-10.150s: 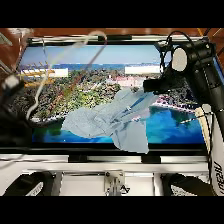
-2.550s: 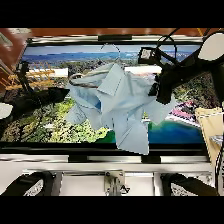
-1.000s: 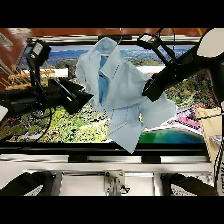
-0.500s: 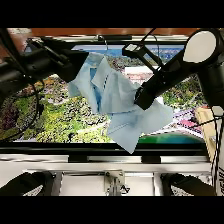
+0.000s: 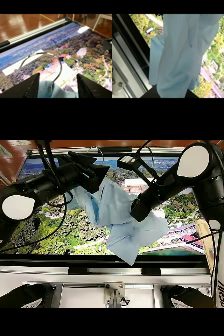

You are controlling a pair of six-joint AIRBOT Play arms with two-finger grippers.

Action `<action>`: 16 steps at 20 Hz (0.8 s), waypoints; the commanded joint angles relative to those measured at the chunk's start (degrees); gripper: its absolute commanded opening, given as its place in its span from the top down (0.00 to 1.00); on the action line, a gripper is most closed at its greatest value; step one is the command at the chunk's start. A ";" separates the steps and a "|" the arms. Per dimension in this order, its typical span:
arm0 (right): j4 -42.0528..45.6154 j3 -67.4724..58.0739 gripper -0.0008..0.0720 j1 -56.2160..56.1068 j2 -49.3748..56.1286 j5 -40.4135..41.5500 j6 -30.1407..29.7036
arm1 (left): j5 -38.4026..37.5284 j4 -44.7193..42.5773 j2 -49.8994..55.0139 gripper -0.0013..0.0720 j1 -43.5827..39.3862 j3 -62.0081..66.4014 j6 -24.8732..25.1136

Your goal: Fold the shirts.

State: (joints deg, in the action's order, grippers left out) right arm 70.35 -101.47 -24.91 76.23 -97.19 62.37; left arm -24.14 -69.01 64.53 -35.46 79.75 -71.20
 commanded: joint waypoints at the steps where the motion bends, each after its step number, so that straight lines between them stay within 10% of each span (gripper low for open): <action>1: -0.81 -0.07 0.90 -0.09 -0.02 0.35 0.42 | 4.24 -0.02 1.81 0.25 -0.28 0.07 -0.02; 2: -1.07 -0.07 0.90 -0.09 -0.02 0.33 0.44 | 5.35 -0.02 2.38 0.27 -0.28 0.07 -0.04; 3: -1.07 -0.07 0.90 -0.09 -0.02 0.33 0.63 | 5.73 0.00 2.80 0.42 -0.28 0.07 -0.04; 4: -1.01 -0.07 0.90 -0.09 -0.02 0.33 0.68 | 5.66 -0.02 3.08 0.80 -0.28 0.07 -0.04; 5: -1.01 -0.07 0.90 -0.09 -0.02 0.35 0.68 | 5.79 -0.02 3.08 0.87 -0.26 0.07 -0.02; 9: -1.05 -0.07 0.85 -0.09 -0.02 0.59 0.63 | 7.91 -0.22 2.27 0.91 -0.20 0.11 0.13; 11: -1.03 -0.17 0.36 -0.02 -0.04 0.37 1.11 | 8.28 -1.16 1.62 0.91 -0.04 0.17 2.58; 16: 0.59 -3.82 0.34 -0.02 -0.48 -3.91 2.32 | 5.49 -3.52 1.20 0.91 2.14 2.84 3.02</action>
State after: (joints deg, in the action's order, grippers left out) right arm 69.69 -103.42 -24.97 76.07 -98.96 63.96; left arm -17.72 -71.09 65.95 -34.39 81.43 -68.93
